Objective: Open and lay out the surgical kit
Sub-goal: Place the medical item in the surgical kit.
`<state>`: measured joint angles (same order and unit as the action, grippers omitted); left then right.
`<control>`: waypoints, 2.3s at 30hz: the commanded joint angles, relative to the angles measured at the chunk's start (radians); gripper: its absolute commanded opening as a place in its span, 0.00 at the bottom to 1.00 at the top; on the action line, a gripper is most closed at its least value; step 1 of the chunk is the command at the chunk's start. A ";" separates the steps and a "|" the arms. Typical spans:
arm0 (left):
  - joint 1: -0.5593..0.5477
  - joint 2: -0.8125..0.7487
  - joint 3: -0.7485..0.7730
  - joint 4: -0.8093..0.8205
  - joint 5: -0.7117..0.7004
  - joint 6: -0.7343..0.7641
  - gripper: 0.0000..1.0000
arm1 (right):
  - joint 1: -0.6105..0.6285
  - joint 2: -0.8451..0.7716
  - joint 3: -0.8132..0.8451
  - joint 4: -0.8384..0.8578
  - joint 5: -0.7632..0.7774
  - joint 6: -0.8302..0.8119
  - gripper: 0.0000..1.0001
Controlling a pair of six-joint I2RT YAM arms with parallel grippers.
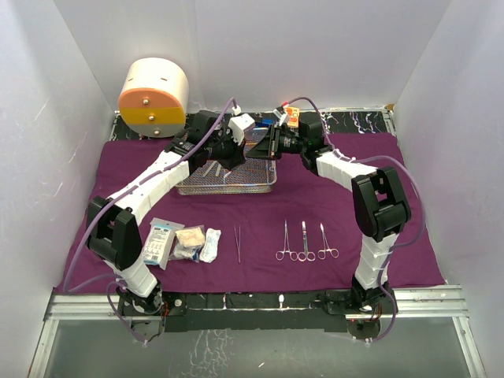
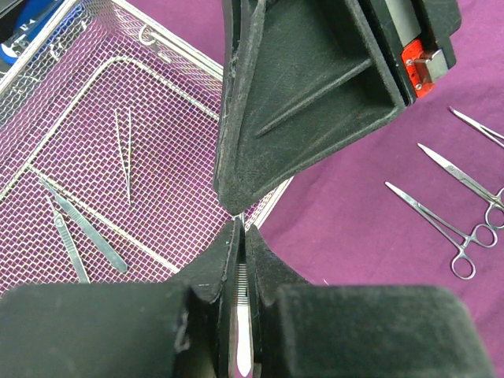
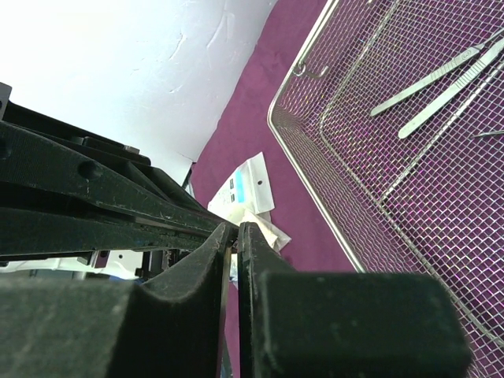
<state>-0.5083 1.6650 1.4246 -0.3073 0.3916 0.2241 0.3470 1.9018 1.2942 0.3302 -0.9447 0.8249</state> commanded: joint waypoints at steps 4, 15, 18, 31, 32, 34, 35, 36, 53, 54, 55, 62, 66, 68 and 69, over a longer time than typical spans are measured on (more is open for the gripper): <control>-0.005 -0.018 -0.008 0.017 0.012 0.007 0.00 | 0.002 -0.004 0.014 0.056 -0.021 -0.009 0.00; -0.005 -0.025 -0.010 0.005 0.037 0.007 0.11 | -0.011 -0.009 0.017 0.019 -0.021 -0.069 0.00; -0.004 -0.029 -0.006 -0.007 0.061 0.003 0.18 | -0.018 -0.009 0.019 0.000 -0.023 -0.105 0.00; 0.064 -0.069 -0.047 -0.007 0.240 -0.044 0.50 | -0.044 -0.070 0.000 -0.058 -0.116 -0.261 0.00; 0.071 -0.070 -0.052 -0.003 0.292 -0.044 0.51 | -0.044 -0.088 -0.003 -0.067 -0.127 -0.280 0.00; 0.084 -0.065 -0.061 0.010 0.370 -0.045 0.52 | -0.043 -0.113 -0.003 -0.076 -0.161 -0.308 0.00; 0.091 -0.062 -0.067 0.021 0.416 -0.046 0.52 | -0.043 -0.125 -0.002 -0.080 -0.183 -0.317 0.00; 0.099 -0.060 -0.075 0.041 0.467 -0.045 0.52 | -0.043 -0.138 -0.001 -0.084 -0.201 -0.328 0.00; 0.120 0.041 -0.029 0.042 0.978 0.024 0.65 | 0.008 -0.325 0.025 -0.341 -0.337 -0.585 0.00; 0.115 0.041 -0.027 0.030 0.995 0.034 0.65 | 0.014 -0.327 0.025 -0.342 -0.339 -0.586 0.00; 0.108 0.040 -0.028 0.008 1.010 0.053 0.65 | 0.020 -0.329 0.026 -0.342 -0.341 -0.587 0.00; 0.088 0.047 -0.014 -0.092 1.053 0.154 0.55 | 0.061 -0.311 0.055 -0.362 -0.371 -0.590 0.00; 0.088 0.052 -0.004 -0.155 1.116 0.211 0.44 | 0.063 -0.313 0.057 -0.363 -0.385 -0.588 0.00; 0.087 0.052 -0.007 -0.161 1.131 0.216 0.39 | 0.063 -0.314 0.056 -0.363 -0.387 -0.588 0.00; 0.088 0.050 -0.007 -0.164 1.136 0.220 0.36 | 0.063 -0.314 0.056 -0.362 -0.387 -0.589 0.00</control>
<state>-0.4210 1.7271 1.3834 -0.4217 1.4231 0.3714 0.4088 1.6093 1.3003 -0.0509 -1.3060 0.2512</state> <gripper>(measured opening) 0.397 0.009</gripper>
